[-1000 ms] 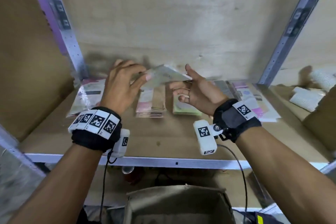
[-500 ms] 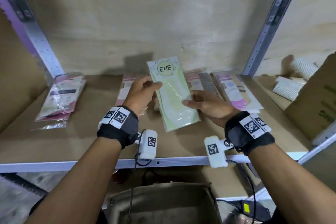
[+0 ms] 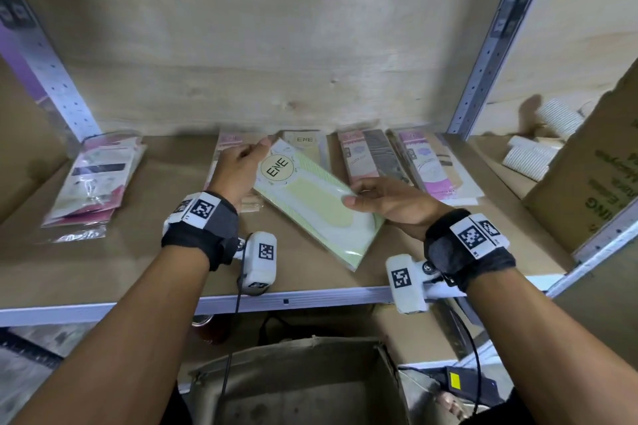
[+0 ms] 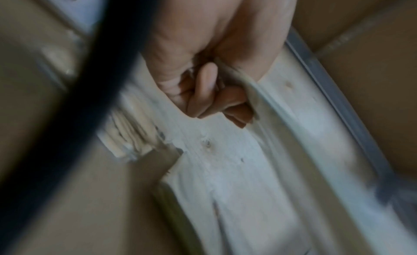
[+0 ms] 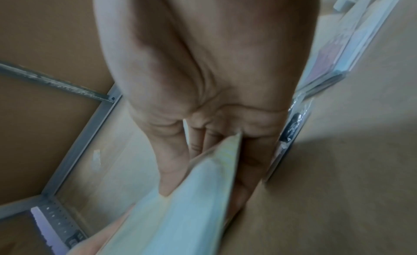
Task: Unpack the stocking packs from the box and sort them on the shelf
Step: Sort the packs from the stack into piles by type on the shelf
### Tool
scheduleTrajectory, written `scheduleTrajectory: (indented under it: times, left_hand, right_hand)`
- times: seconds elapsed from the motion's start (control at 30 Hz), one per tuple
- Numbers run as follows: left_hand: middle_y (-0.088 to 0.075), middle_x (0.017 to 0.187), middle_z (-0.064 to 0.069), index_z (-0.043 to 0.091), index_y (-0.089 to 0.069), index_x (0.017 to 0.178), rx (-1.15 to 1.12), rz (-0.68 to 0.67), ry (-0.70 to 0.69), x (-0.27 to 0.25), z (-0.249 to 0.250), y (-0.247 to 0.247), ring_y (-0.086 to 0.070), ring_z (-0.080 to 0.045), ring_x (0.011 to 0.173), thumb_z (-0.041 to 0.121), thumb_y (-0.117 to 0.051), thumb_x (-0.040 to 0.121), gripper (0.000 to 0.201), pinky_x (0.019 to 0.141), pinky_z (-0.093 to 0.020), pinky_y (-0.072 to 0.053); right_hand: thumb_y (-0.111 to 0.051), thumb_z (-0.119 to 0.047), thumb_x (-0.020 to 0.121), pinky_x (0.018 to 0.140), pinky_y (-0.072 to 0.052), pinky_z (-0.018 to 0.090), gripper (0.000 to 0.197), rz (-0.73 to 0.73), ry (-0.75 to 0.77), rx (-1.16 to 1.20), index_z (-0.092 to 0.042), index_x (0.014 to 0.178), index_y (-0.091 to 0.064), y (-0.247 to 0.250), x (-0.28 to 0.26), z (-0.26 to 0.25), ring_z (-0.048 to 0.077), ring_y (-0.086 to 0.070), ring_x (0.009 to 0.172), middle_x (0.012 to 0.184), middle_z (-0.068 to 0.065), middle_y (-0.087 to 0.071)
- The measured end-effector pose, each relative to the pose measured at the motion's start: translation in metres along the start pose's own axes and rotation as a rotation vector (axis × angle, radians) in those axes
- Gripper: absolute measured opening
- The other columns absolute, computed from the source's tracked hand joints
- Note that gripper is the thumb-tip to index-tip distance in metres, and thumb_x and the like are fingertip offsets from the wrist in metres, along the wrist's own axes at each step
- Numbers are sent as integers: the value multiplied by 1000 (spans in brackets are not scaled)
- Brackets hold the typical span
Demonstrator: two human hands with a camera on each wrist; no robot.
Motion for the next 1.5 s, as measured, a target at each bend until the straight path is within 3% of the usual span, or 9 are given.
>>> scheduleTrajectory:
  times: [0.1, 0.27, 0.5, 0.8, 0.93, 1.03, 1.17, 1.37, 1.5]
  left_hand:
    - [-79, 87, -2, 13, -74, 94, -168, -40, 52, -4, -1, 1, -74, -18, 75, 33, -61, 97, 23, 62, -27, -56]
    - [-75, 99, -13, -7, -69, 101, 65, -152, -105, -11, 12, 1, -71, -33, 94, 40, -65, 93, 48, 85, -49, -54]
    - [-78, 101, -4, 15, -78, 99, 211, -341, -133, -31, 16, -30, -72, -23, 103, 44, -69, 89, 31, 101, -51, -51]
    - [-78, 97, -4, 18, -78, 91, 179, -237, -169, -20, 19, -2, -72, -34, 97, 46, -67, 90, 29, 92, -54, -53]
    - [-77, 80, 13, 14, -76, 87, 129, -127, -126, -5, 12, 25, -71, -32, 87, 42, -70, 88, 29, 87, -56, -53]
    - [-78, 89, 1, 25, -78, 92, 83, -79, -96, 1, 8, 40, -73, -28, 89, 37, -71, 89, 14, 89, -55, -54]
    - [-75, 108, -15, 13, -73, 116, 53, -50, -93, 3, 10, 53, -72, -30, 98, 35, -67, 93, 33, 88, -46, -56]
    - [-76, 104, -11, 16, -78, 98, 179, -188, -105, -14, 18, 21, -69, -33, 105, 36, -67, 92, 24, 94, -50, -52]
    - [-79, 96, 0, 22, -79, 98, 183, -321, -127, -30, 18, -17, -75, -19, 91, 49, -70, 86, 31, 87, -39, -58]
  right_hand:
    - [-65, -15, 93, 103, -43, 33, 32, -81, 3, 4, 10, 113, -61, -7, -2, -5, 20, -62, 101, 108, 15, -67]
    - [-63, -28, 94, 75, -52, 29, 32, -62, -25, 203, 0, 109, -67, -12, -4, -11, 19, -64, 77, 94, 12, -70]
    - [-71, -27, 89, 53, -56, 25, 37, -24, -10, 257, 5, 105, -67, -19, 2, -15, 19, -68, 60, 85, 17, -73]
    - [-77, -18, 84, 59, -58, 26, 14, -176, -78, 214, -7, 91, -75, -31, -2, -7, 21, -74, 69, 88, 18, -76]
    - [-75, -13, 85, 65, -60, 29, 8, -270, -107, 173, -7, 90, -77, -37, -8, -4, 24, -74, 73, 89, 18, -75]
    - [-73, -9, 87, 66, -61, 29, 9, -354, -125, 135, -3, 94, -74, -40, -14, -2, 25, -74, 75, 88, 19, -74]
    - [-74, -8, 85, 65, -61, 28, 8, -451, -173, 94, -4, 92, -74, -40, -25, 2, 27, -75, 77, 89, 20, -75]
    - [-69, -37, 86, 79, -60, 33, 51, -315, -100, 208, -1, 122, -63, -30, -20, -9, 35, -72, 100, 108, 24, -72]
    - [-69, -33, 88, 78, -60, 31, 40, -282, -69, 207, -3, 115, -68, -39, -15, -14, 28, -73, 94, 108, 20, -73]
Point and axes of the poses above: each hand's wrist, its own x-axis towards the middle knuckle, its own y-axis out of the back of the hand, z = x × y, the point moved 6 cm from there along x, towards the middle knuckle
